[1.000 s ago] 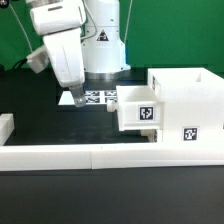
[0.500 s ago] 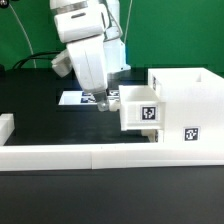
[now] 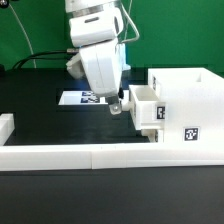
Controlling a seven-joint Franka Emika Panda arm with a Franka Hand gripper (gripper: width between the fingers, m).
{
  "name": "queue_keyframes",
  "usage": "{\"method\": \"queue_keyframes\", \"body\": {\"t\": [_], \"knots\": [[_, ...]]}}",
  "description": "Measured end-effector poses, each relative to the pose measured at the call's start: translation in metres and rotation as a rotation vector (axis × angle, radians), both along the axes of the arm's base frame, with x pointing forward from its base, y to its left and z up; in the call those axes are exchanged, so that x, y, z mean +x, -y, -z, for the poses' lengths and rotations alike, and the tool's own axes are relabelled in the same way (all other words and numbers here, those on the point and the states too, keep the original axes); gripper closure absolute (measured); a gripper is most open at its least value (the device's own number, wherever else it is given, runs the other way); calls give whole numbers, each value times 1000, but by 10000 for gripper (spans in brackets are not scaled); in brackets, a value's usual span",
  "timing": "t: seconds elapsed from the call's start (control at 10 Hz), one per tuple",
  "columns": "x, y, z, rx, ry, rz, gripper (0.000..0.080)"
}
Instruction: Assemble drawer
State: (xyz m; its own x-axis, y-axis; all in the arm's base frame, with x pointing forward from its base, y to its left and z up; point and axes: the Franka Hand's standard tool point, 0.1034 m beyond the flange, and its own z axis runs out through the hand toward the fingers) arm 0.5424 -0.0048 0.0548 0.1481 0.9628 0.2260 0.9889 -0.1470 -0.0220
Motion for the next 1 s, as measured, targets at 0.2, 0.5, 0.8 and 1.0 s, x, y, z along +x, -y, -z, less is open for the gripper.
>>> {"method": "queue_keyframes", "body": {"t": [0.2,0.5,0.8,1.0], "knots": [[-1,-11,3,3,-10,7,151],[-3,-28,5,7,-23,15,151],[-4,-35,5,10,-31,30,151],[-4,-34,5,10,-33,34,151]]}}
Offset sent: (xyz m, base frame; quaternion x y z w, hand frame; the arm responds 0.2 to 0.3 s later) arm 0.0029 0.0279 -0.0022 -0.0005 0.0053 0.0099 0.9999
